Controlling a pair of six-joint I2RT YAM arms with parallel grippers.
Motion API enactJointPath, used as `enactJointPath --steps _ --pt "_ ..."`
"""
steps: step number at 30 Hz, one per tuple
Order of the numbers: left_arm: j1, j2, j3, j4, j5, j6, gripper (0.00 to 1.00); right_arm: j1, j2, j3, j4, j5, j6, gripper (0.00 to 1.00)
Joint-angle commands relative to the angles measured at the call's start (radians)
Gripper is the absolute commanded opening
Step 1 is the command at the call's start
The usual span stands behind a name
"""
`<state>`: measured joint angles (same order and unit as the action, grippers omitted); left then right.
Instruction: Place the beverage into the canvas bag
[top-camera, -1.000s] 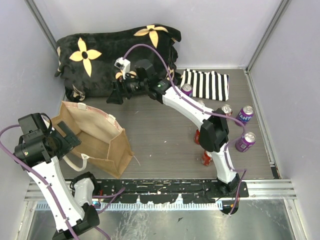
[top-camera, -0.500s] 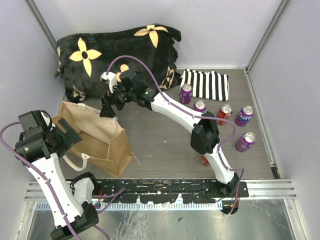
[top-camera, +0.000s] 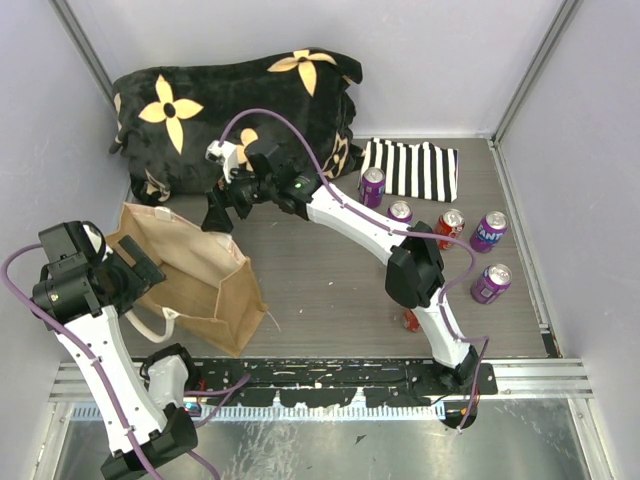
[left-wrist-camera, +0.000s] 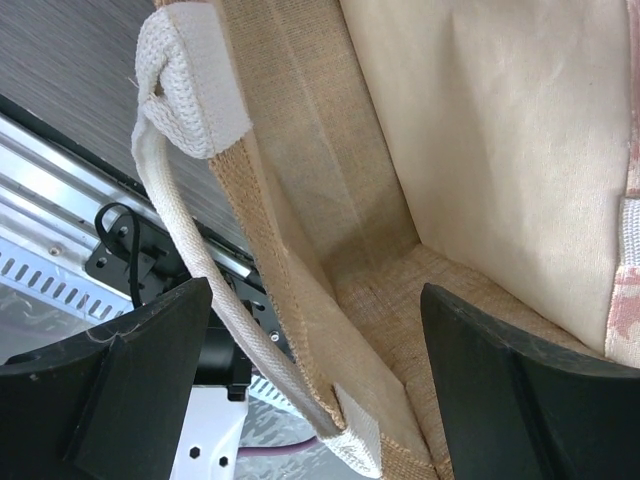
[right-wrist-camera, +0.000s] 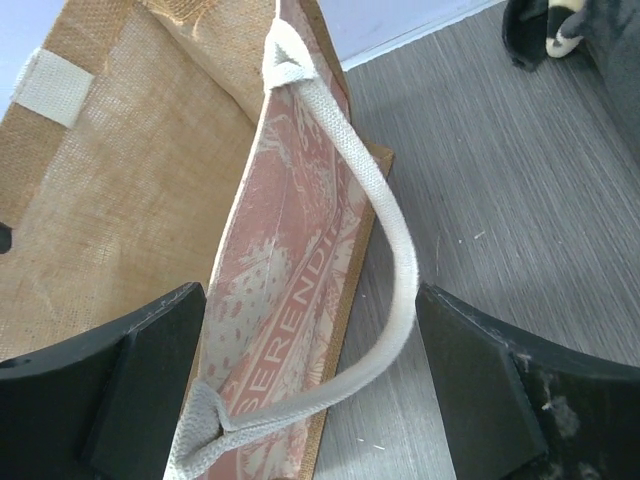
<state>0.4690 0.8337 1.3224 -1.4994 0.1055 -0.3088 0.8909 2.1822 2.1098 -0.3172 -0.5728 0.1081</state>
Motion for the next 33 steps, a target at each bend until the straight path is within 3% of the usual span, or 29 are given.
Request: enactJointPath --steps 1,10,15,18,21,27,31,33 --pt "0.005 -0.013 -0.018 0.022 0.028 -0.003 0.92 0.014 -0.071 0.032 0.040 -0.056 0.017 0.92" --pt "0.006 -0.022 -0.033 0.030 0.031 -0.006 0.92 0.040 -0.053 0.038 0.038 -0.082 0.011 0.92" --pt "0.006 -0.027 -0.055 0.042 0.033 -0.006 0.92 0.051 -0.010 0.045 0.017 -0.032 -0.016 0.85" --pt "0.005 -0.029 -0.079 0.065 0.034 -0.006 0.88 0.066 0.010 0.045 0.006 0.000 -0.038 0.72" --pt "0.005 -0.031 -0.116 0.099 0.038 -0.009 0.78 0.081 0.021 0.044 -0.002 0.028 -0.056 0.45" --pt "0.006 -0.029 -0.155 0.143 0.045 -0.005 0.60 0.095 0.026 0.039 -0.025 0.081 -0.086 0.04" --pt "0.006 -0.024 -0.163 0.157 0.051 0.002 0.42 0.095 0.023 0.044 -0.044 0.119 -0.103 0.01" --pt "0.006 -0.020 -0.159 0.158 0.060 0.004 0.27 0.097 0.015 0.049 -0.059 0.147 -0.115 0.01"
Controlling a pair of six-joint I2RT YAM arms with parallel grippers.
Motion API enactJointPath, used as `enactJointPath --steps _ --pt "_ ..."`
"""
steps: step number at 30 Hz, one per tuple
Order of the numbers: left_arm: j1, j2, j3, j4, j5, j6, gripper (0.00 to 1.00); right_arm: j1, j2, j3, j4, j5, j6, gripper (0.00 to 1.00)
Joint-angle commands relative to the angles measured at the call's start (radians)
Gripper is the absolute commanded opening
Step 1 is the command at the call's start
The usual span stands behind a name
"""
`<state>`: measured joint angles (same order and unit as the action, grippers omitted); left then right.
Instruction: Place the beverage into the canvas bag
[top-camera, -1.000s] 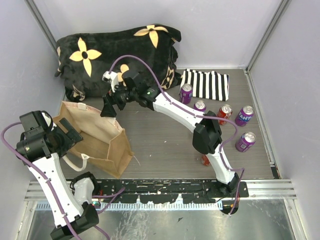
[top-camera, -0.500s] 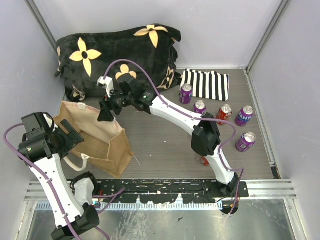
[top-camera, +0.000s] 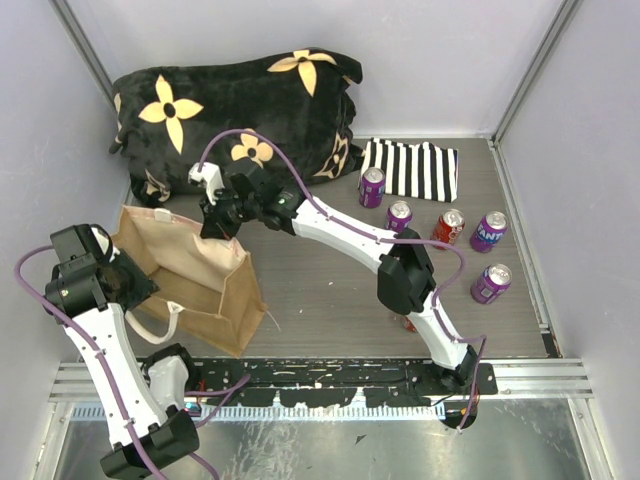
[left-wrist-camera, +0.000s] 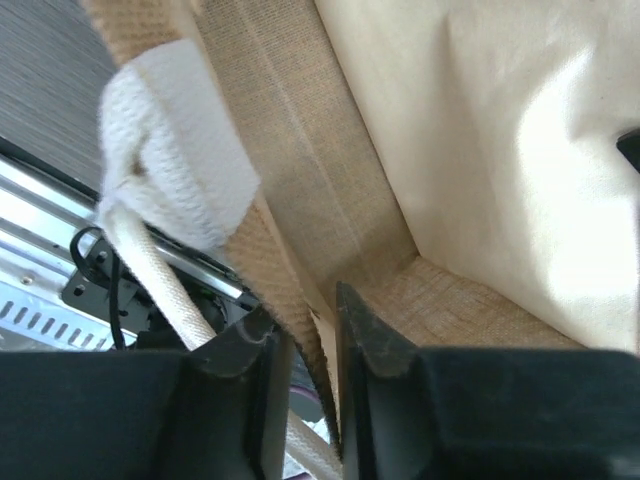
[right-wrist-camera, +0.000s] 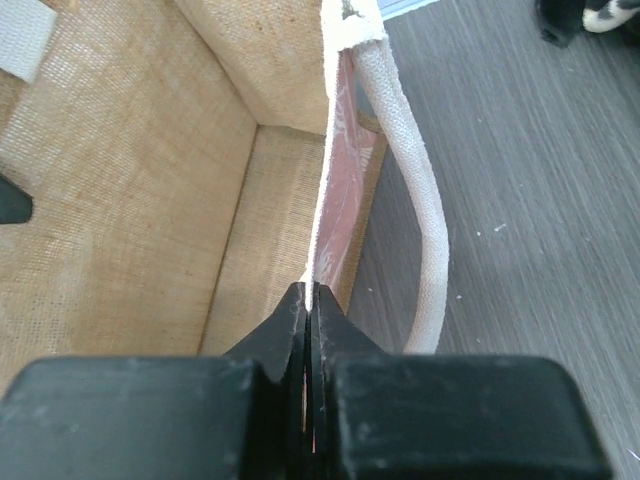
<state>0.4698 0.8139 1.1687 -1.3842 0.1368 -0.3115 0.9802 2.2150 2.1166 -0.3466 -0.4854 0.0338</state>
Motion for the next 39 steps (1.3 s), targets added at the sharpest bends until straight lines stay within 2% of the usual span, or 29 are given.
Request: enactJointPath --steps 1,3,4,12,20,23,26,30,39 --pt "0.005 0.002 0.001 0.045 0.037 0.008 0.18 0.010 -0.023 0.048 -0.042 0.081 -0.049 0.01" --pt "0.005 0.009 0.020 0.051 0.059 0.016 0.02 0.011 -0.040 0.055 -0.067 0.123 -0.070 0.01" --pt "0.004 0.015 0.035 0.056 0.072 0.020 0.00 0.010 -0.053 0.055 -0.076 0.146 -0.079 0.01" --pt "0.004 0.126 0.187 0.065 0.219 0.061 0.00 0.010 -0.172 0.032 -0.138 0.347 -0.123 0.01" --pt "-0.033 0.212 0.213 0.077 0.320 0.159 0.00 0.010 -0.294 0.022 -0.281 0.486 -0.140 0.01" --pt "-0.124 0.233 0.198 0.110 0.275 0.154 0.00 0.009 -0.339 0.000 -0.340 0.545 -0.142 0.01" --pt "-0.276 0.252 0.189 0.168 0.188 0.111 0.00 0.009 -0.379 -0.032 -0.402 0.599 -0.139 0.01" --pt "-0.430 0.314 0.208 0.238 0.112 0.056 0.00 0.010 -0.465 -0.148 -0.420 0.670 -0.105 0.01" --pt "-0.645 0.526 0.348 0.313 0.054 0.075 0.00 0.010 -0.675 -0.429 -0.399 0.876 0.049 0.01"
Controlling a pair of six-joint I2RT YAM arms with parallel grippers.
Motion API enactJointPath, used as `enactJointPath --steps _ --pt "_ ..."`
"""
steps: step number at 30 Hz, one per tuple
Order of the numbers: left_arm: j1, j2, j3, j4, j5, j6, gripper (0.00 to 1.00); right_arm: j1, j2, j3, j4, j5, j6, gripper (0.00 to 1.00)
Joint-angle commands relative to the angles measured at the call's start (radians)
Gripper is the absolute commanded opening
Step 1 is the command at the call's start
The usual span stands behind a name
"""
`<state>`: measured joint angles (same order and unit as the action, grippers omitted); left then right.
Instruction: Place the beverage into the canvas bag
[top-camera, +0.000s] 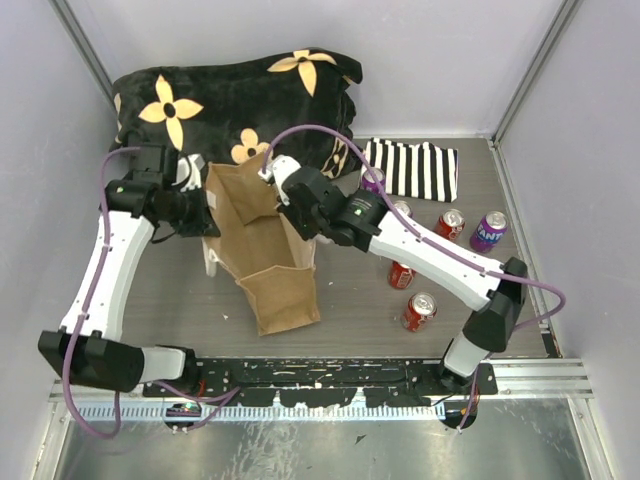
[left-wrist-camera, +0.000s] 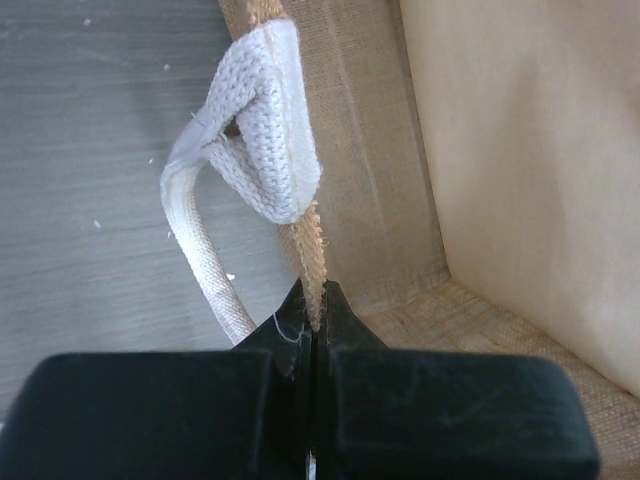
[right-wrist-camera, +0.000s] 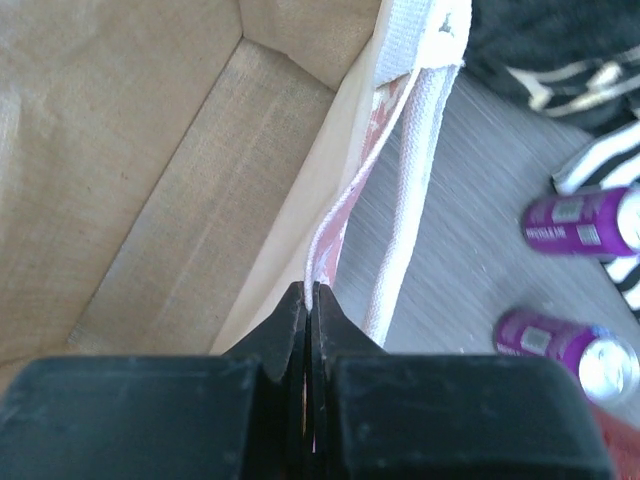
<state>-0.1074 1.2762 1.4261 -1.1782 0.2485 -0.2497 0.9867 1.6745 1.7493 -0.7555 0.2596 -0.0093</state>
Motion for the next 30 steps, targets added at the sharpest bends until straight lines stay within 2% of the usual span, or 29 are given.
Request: enactJointPath --steps 1,8,19,25,30 --pt "-0.090 0.083 0.107 0.114 -0.065 0.019 0.00 0.003 -0.162 -0.086 0.010 0.152 0.111 0.01" --pt "-0.222 0.196 0.178 0.153 -0.087 0.034 0.00 0.003 -0.308 -0.244 -0.033 0.283 0.209 0.01" --pt "-0.336 0.332 0.256 0.198 -0.095 0.034 0.00 -0.014 -0.450 -0.420 -0.074 0.353 0.313 0.01" --pt "-0.388 0.340 0.249 0.203 -0.128 0.008 0.00 -0.045 -0.510 -0.503 -0.081 0.373 0.342 0.01" --pt "-0.401 0.295 0.189 0.191 -0.140 -0.040 0.00 -0.141 -0.549 -0.568 -0.044 0.301 0.315 0.01"
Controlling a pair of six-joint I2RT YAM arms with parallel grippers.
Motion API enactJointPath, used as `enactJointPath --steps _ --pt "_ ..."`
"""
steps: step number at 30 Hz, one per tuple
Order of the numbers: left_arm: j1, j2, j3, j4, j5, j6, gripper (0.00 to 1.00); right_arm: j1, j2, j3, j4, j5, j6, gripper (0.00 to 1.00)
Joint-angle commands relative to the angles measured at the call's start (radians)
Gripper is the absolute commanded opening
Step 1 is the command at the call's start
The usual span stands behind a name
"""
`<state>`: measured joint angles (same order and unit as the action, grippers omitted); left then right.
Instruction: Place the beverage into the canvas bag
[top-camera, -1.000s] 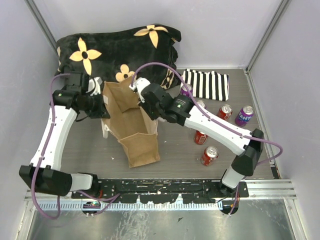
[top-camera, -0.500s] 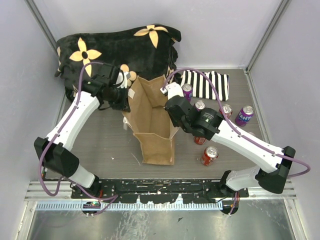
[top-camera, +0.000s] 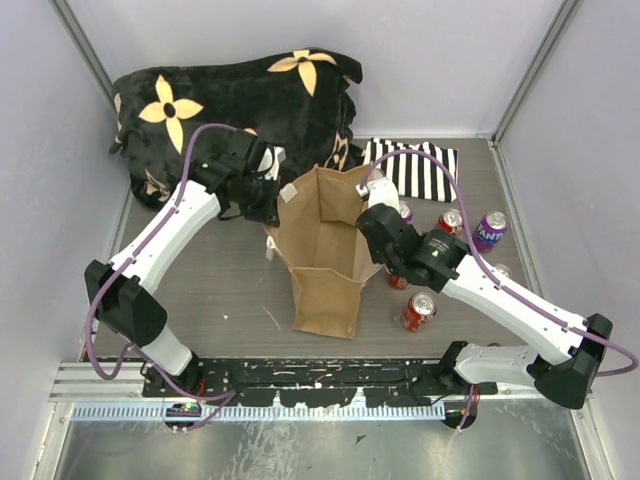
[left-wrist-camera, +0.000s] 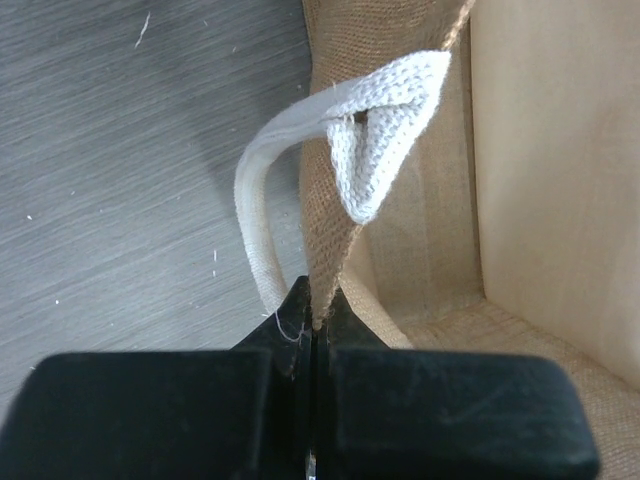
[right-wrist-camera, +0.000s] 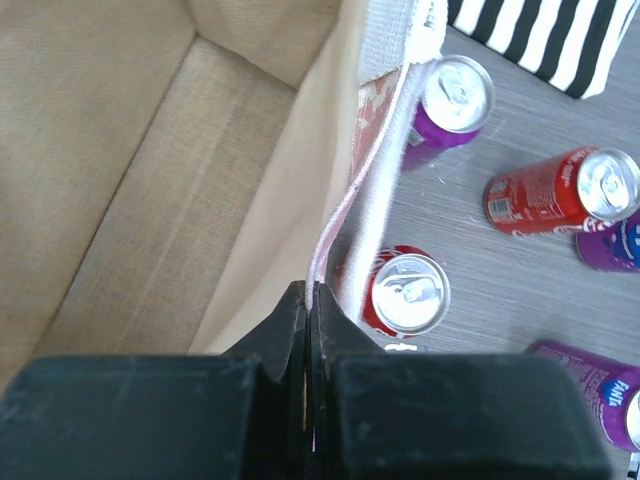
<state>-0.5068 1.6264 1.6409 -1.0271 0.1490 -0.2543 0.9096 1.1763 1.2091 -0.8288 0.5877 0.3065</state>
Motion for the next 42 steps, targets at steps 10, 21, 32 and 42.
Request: enactJointPath --steps 10,21,32,42 --pt "-0.001 -0.163 -0.155 0.031 -0.037 -0.069 0.00 -0.142 -0.045 -0.071 0.080 -0.107 -0.068 0.01" --pt "-0.001 -0.215 -0.240 0.041 -0.017 -0.094 0.00 -0.141 -0.032 -0.070 0.106 -0.162 -0.078 0.01" --pt "-0.001 -0.212 -0.205 0.066 0.015 -0.080 0.99 -0.142 -0.088 0.048 0.174 -0.124 -0.077 0.82" --pt "0.001 -0.196 -0.182 0.059 0.005 -0.060 0.99 -0.536 0.142 0.323 0.272 -0.352 -0.131 0.91"
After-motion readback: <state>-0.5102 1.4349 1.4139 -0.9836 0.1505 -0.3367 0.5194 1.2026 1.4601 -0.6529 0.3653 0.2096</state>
